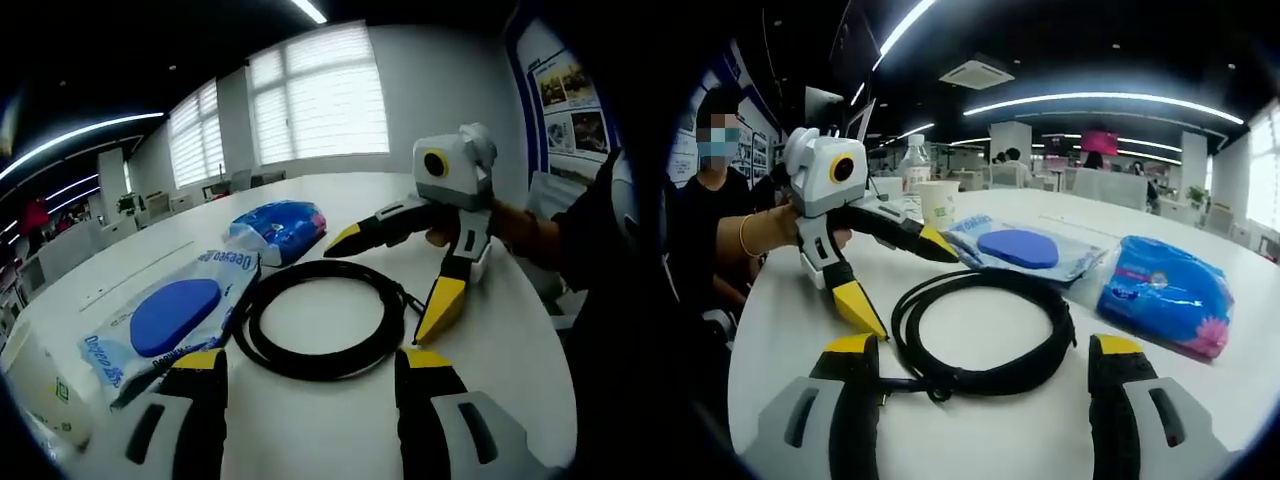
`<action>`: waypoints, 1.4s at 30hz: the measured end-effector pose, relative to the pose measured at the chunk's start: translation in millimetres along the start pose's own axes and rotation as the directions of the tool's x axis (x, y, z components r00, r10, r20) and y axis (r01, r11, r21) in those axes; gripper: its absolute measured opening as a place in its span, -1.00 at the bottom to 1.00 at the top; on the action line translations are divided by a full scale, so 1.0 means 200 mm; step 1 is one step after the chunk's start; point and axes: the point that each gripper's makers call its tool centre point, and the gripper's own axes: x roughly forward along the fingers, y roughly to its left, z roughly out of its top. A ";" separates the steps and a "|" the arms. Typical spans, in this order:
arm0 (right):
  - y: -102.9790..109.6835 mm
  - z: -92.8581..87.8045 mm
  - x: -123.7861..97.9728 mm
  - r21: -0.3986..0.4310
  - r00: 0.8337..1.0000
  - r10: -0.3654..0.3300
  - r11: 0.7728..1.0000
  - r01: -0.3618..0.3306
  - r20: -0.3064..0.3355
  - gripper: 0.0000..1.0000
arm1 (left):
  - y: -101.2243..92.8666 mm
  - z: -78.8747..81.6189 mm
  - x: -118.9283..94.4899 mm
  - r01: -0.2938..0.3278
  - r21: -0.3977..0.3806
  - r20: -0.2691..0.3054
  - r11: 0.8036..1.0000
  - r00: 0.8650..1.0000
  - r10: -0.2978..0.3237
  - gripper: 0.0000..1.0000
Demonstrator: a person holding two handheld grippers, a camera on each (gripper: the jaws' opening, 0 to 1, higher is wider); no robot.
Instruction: Arrange the tabletop items into an orderly group along one side of the table until the central work area is clear of visible clutter.
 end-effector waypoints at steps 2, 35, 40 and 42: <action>0.01 0.00 0.01 0.014 1.000 0.014 1.000 -0.014 -0.001 0.63 | -0.01 0.00 0.01 0.008 -0.006 -0.003 1.000 1.000 -0.008 0.34; 0.03 -0.01 0.00 0.085 0.999 0.034 0.996 -0.034 -0.002 0.46 | -0.04 0.01 0.04 0.054 -0.050 0.041 0.997 0.998 -0.052 0.22; 0.00 0.00 -0.02 0.109 1.000 0.011 0.994 -0.013 0.015 0.34 | -0.05 0.02 0.03 0.059 -0.049 0.044 0.997 0.997 -0.057 0.20; 0.00 0.00 -0.03 0.110 1.000 0.023 0.994 -0.025 0.016 0.35 | -0.05 0.03 0.04 0.059 -0.060 0.052 0.996 0.997 -0.056 0.20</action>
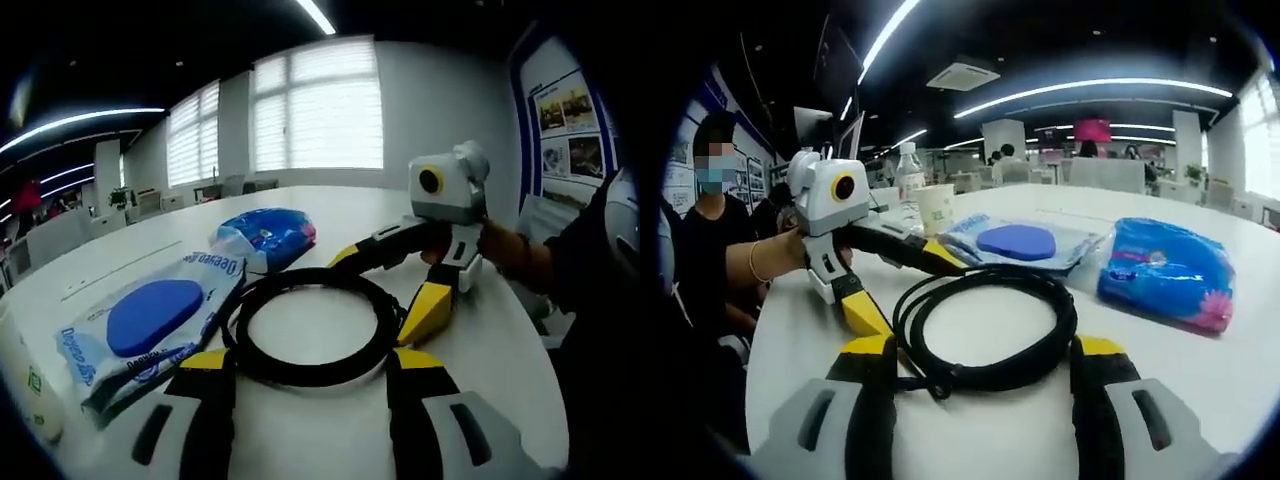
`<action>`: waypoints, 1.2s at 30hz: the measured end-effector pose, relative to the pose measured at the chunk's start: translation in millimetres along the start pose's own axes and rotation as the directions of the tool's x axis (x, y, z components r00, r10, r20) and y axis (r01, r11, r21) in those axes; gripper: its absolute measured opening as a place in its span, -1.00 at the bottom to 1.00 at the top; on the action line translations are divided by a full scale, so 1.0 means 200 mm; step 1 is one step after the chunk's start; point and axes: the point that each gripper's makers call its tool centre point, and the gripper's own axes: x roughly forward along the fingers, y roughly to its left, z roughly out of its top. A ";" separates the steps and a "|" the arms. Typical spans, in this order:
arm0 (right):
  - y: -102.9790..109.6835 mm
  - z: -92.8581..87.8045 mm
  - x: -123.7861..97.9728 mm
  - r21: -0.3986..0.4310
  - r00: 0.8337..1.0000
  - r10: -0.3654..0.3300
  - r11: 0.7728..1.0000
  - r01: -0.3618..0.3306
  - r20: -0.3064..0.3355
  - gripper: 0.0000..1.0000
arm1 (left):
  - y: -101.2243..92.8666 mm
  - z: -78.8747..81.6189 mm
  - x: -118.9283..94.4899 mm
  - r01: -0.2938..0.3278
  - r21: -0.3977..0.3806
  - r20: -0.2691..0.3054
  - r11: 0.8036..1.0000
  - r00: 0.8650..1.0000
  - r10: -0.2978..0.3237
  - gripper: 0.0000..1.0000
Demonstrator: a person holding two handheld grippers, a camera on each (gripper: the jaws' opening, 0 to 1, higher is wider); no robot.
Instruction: Arrange the tabletop items into an orderly group along one side of the table until the central work area is clear of visible clutter.
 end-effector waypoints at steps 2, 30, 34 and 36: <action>0.00 0.00 0.00 -0.010 1.000 -0.006 1.000 0.006 -0.004 0.35 | 0.00 0.00 0.01 0.001 0.004 -0.005 1.000 1.000 -0.001 0.20; -0.02 0.13 -0.19 0.003 0.998 -0.026 1.000 0.026 0.064 0.36 | -0.09 0.21 0.00 0.029 0.021 0.087 0.999 0.996 -0.031 0.19; -0.02 0.12 -0.20 0.007 0.998 -0.029 1.000 0.029 0.062 0.36 | -0.11 0.21 0.02 0.032 0.027 0.078 0.999 0.996 -0.034 0.19; -0.03 0.11 -0.21 0.007 0.998 -0.032 0.999 0.032 0.059 0.36 | -0.11 0.21 0.02 0.032 0.028 0.074 0.999 0.997 -0.034 0.19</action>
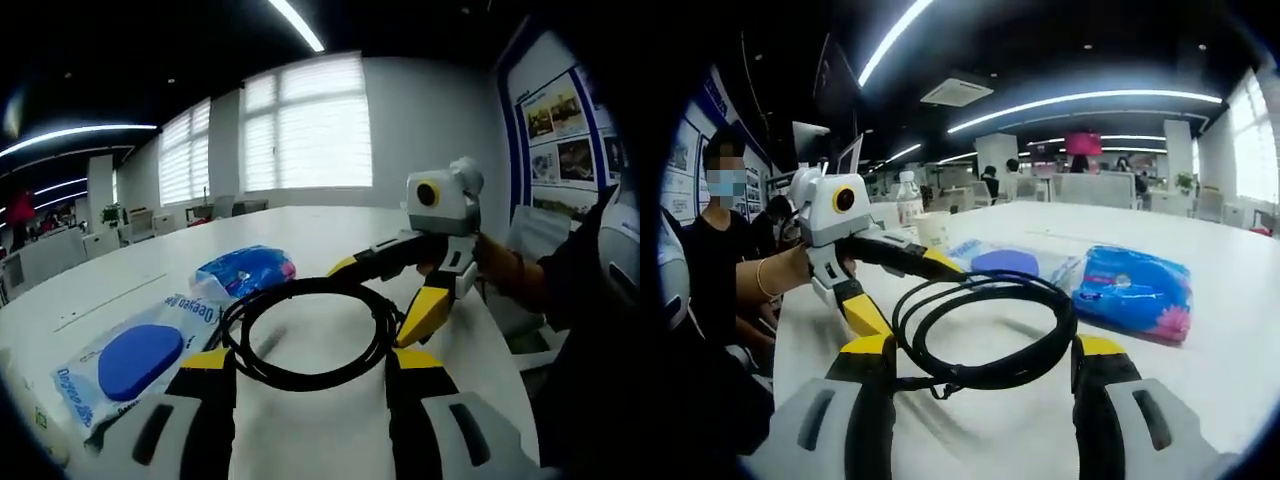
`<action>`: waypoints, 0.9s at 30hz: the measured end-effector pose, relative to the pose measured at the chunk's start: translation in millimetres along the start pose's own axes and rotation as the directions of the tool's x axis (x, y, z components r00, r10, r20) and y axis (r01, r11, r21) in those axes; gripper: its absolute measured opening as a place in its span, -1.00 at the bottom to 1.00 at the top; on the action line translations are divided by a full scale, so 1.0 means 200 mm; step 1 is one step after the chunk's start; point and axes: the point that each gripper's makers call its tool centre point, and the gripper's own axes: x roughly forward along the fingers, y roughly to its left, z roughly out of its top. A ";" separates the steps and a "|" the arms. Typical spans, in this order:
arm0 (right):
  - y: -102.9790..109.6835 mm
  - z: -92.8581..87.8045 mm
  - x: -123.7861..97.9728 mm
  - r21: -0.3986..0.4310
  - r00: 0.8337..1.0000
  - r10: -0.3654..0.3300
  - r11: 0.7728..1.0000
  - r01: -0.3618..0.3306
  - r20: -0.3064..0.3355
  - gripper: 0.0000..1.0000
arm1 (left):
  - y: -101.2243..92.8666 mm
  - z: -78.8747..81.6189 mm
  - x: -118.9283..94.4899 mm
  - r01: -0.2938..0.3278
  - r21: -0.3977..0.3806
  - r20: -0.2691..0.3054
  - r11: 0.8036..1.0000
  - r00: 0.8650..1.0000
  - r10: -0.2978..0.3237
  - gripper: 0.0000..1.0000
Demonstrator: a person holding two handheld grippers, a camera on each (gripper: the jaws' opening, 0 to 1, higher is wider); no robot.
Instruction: Arrange the tabletop items into an orderly group along one side of the table until the central work area is clear of visible clutter.
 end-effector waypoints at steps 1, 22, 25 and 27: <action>0.00 0.00 0.00 0.000 1.000 -0.001 1.000 0.001 -0.001 0.36 | 0.00 0.00 0.00 0.001 0.000 -0.001 1.000 1.000 -0.001 0.19; -0.04 -0.10 0.07 0.037 1.000 0.010 0.999 -0.009 -0.027 0.36 | 0.05 -0.11 0.05 -0.012 -0.035 -0.051 0.999 0.999 0.010 0.19; -0.04 -0.12 0.08 0.022 0.999 0.007 1.000 -0.006 -0.040 0.36 | 0.04 -0.13 0.06 -0.013 -0.026 -0.060 1.000 0.998 0.011 0.19; -0.04 -0.13 0.08 0.014 0.999 0.003 1.000 -0.002 -0.046 0.36 | 0.04 -0.13 0.06 -0.017 -0.014 -0.067 1.000 0.998 0.016 0.19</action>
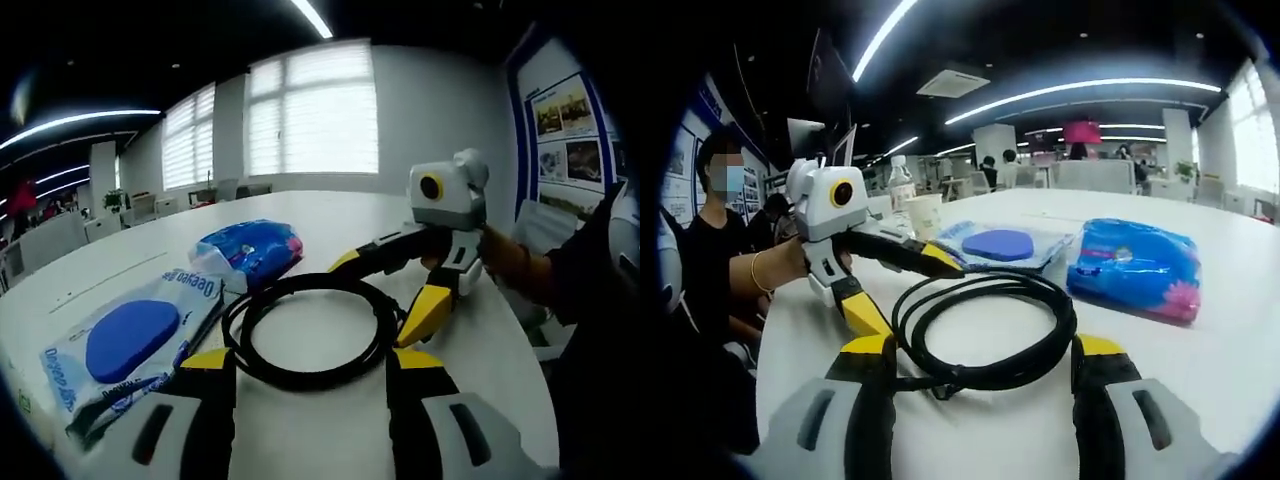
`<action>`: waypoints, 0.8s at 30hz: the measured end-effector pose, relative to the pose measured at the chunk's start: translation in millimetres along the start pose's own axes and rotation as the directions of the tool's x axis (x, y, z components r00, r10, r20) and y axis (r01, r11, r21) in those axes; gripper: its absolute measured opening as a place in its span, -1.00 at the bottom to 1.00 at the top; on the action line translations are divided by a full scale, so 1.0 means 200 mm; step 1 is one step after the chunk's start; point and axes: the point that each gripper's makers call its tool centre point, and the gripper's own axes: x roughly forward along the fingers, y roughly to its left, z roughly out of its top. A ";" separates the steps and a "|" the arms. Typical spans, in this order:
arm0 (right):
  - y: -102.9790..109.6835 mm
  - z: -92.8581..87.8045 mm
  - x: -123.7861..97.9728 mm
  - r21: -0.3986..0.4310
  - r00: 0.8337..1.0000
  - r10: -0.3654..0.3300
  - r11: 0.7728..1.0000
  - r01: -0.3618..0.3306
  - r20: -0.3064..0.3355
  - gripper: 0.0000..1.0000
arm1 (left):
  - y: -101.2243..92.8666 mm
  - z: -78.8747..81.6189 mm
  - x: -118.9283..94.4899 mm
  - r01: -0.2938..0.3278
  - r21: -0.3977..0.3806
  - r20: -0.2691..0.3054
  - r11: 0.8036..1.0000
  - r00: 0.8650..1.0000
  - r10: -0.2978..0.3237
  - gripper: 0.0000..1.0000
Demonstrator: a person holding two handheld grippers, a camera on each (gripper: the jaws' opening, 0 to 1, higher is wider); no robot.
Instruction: Arrange the tabletop items into an orderly group along one side of the table until the central work area is clear of visible clutter.
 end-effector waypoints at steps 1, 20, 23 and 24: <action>0.00 -0.01 0.00 0.000 1.000 0.000 1.000 0.000 -0.005 0.36 | 0.00 0.00 0.00 -0.002 0.013 -0.005 1.000 1.000 0.002 0.19; 0.02 -0.06 0.00 -0.040 0.998 -0.011 0.999 0.009 -0.056 0.44 | 0.00 -0.05 0.02 0.003 0.010 -0.019 1.000 1.000 -0.003 0.20; 0.03 -0.05 0.00 -0.043 0.998 -0.009 0.999 0.006 -0.062 0.44 | -0.01 -0.05 0.01 0.004 0.006 -0.016 1.000 1.000 -0.004 0.21; 0.02 -0.05 0.00 -0.043 0.998 -0.009 0.999 0.006 -0.060 0.44 | -0.01 -0.05 0.01 0.004 0.003 -0.017 1.000 1.000 -0.004 0.22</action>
